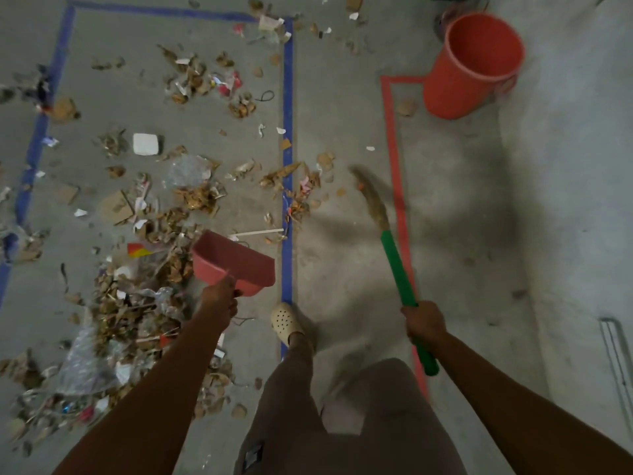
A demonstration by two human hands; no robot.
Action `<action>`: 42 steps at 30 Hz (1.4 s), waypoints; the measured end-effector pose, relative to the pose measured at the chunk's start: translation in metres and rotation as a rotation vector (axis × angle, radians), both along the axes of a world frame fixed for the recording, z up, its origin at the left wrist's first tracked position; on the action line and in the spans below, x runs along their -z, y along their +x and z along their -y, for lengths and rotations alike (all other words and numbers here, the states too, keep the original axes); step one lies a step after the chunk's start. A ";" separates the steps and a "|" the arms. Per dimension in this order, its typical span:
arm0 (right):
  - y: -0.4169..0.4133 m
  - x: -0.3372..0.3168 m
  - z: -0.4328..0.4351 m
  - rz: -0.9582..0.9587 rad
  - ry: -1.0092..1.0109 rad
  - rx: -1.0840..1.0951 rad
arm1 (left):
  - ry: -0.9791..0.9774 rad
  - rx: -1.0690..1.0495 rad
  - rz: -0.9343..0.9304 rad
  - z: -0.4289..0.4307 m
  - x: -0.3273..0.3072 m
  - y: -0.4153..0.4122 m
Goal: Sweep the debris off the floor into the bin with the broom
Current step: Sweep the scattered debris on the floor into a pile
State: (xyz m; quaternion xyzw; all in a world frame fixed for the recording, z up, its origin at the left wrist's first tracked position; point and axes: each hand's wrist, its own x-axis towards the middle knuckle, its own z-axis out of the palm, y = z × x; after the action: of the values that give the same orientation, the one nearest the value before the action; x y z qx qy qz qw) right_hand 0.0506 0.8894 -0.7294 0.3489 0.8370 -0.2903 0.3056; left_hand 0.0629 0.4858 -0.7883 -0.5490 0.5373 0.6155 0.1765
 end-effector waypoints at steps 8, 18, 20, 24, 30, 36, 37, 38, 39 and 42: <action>-0.145 0.079 -0.020 0.162 -0.001 0.190 | -0.002 -0.088 0.024 -0.021 0.039 -0.078; -0.158 0.137 0.046 0.312 -0.013 -0.687 | -0.009 -0.257 0.104 -0.059 0.075 -0.086; -0.162 0.126 0.044 0.267 -0.004 -0.811 | -0.051 -0.269 0.125 -0.068 0.068 -0.086; -0.166 0.089 0.022 0.137 -0.016 -0.952 | -0.068 -0.306 0.127 -0.079 0.048 -0.096; -0.182 0.052 -0.032 0.032 0.048 -0.867 | -0.063 -0.285 0.074 -0.089 0.025 -0.117; -0.207 0.060 -0.073 0.087 0.132 -0.548 | -0.051 -0.290 0.064 -0.115 0.014 -0.137; -0.213 0.064 -0.077 0.118 0.142 -0.496 | -0.042 -0.288 0.057 -0.119 0.013 -0.137; -0.217 0.069 -0.079 0.152 0.145 -0.448 | -0.036 -0.293 0.049 -0.123 0.012 -0.135; -0.219 0.073 -0.079 0.182 0.141 -0.417 | -0.031 -0.304 0.042 -0.125 0.011 -0.133; -0.210 0.074 -0.065 0.289 0.146 -0.467 | -0.016 -0.345 0.039 -0.129 0.010 -0.120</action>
State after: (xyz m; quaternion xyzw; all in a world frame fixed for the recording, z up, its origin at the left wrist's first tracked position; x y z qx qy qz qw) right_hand -0.1598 0.9547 -0.8038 0.2055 0.8611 -0.0983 0.4546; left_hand -0.0566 0.6148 -0.7986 -0.6465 0.4364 0.6214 0.0742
